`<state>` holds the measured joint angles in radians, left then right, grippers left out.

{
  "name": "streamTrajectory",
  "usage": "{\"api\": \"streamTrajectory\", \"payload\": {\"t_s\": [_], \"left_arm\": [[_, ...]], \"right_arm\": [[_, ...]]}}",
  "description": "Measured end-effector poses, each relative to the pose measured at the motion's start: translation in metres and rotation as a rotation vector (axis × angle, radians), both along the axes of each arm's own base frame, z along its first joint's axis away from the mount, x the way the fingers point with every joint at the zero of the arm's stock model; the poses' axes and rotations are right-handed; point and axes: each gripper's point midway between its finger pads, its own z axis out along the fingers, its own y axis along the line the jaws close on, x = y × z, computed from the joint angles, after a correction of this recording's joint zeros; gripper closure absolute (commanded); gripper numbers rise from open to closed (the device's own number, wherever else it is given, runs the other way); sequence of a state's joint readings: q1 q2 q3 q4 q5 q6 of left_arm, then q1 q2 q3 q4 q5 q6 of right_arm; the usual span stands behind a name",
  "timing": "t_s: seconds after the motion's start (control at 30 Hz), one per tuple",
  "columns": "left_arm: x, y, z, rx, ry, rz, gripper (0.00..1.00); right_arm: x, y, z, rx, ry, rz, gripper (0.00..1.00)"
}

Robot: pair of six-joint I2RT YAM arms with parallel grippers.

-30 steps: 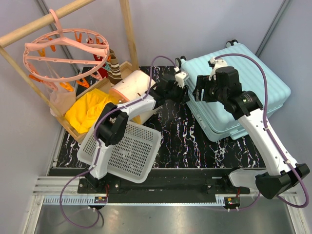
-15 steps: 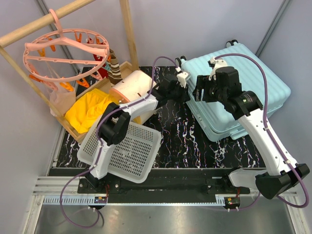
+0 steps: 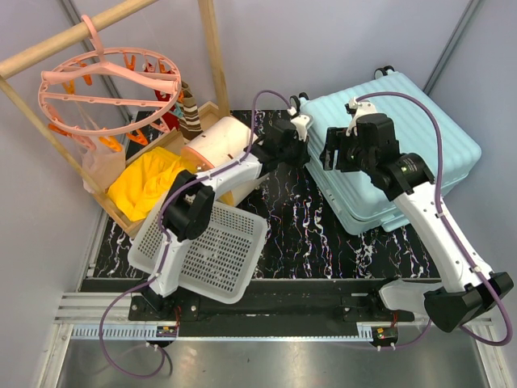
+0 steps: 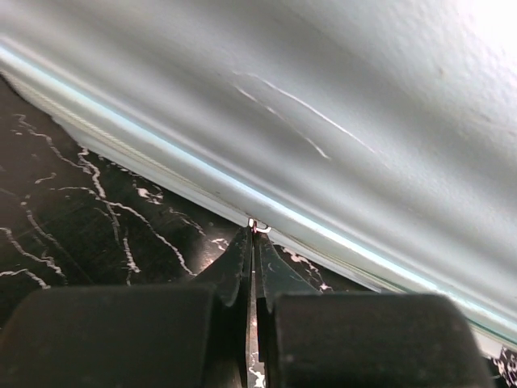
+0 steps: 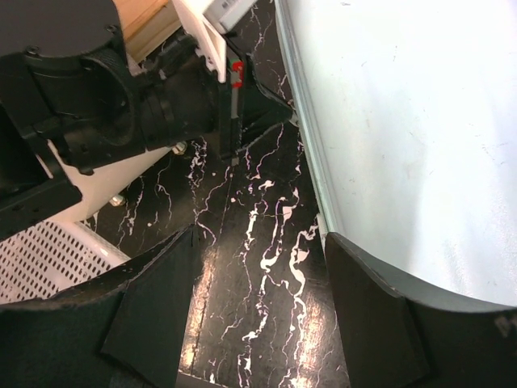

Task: Open, take out, and arrange the luggage
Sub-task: Unzip the luggage at the center of the board.

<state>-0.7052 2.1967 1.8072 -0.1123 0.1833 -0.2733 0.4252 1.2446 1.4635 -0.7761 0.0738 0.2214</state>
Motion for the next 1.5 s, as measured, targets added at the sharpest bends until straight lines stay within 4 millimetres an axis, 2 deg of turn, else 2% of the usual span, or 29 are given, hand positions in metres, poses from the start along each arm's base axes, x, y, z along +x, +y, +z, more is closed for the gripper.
{"api": "streamTrajectory", "payload": {"t_s": [0.2, 0.43, 0.7, 0.83, 0.9, 1.07, 1.27, 1.33, 1.4, 1.5], "left_arm": [[0.015, 0.013, 0.004, 0.019, -0.016, 0.061, 1.0], [0.035, 0.028, 0.015, 0.029, -0.055, 0.124, 1.0], [0.102, 0.081, 0.056, 0.012, -0.181, 0.308, 1.0], [0.118, 0.09, 0.052, 0.022, -0.197, 0.343, 1.0], [0.117, 0.088, 0.05, 0.024, -0.195, 0.334, 0.99], [0.101, 0.068, 0.049, -0.024, -0.19, 0.236, 0.73], [0.075, 0.042, 0.051, -0.09, -0.175, 0.103, 0.58], [0.065, 0.034, 0.047, -0.097, -0.165, 0.067, 0.53], [0.056, 0.029, 0.042, -0.096, -0.152, 0.04, 0.43], [0.039, 0.023, 0.029, -0.087, -0.127, -0.002, 0.41]], "right_arm": [[0.001, -0.004, -0.008, -0.014, 0.012, -0.022, 0.27], [0.005, -0.006, -0.006, -0.016, -0.006, -0.04, 0.27], [0.011, -0.008, -0.003, -0.017, -0.034, -0.061, 0.27], [0.013, -0.009, -0.003, -0.024, -0.04, -0.065, 0.27], [0.014, -0.009, -0.002, -0.027, -0.049, -0.069, 0.27], [0.017, -0.011, -0.003, -0.041, -0.052, -0.073, 0.26], [0.019, -0.01, -0.008, -0.051, -0.041, -0.067, 0.26], [0.019, -0.009, -0.008, -0.051, -0.041, -0.065, 0.26], [0.018, -0.008, -0.008, -0.048, -0.039, -0.06, 0.26], [0.018, -0.007, -0.011, -0.046, -0.032, -0.052, 0.26]]}}
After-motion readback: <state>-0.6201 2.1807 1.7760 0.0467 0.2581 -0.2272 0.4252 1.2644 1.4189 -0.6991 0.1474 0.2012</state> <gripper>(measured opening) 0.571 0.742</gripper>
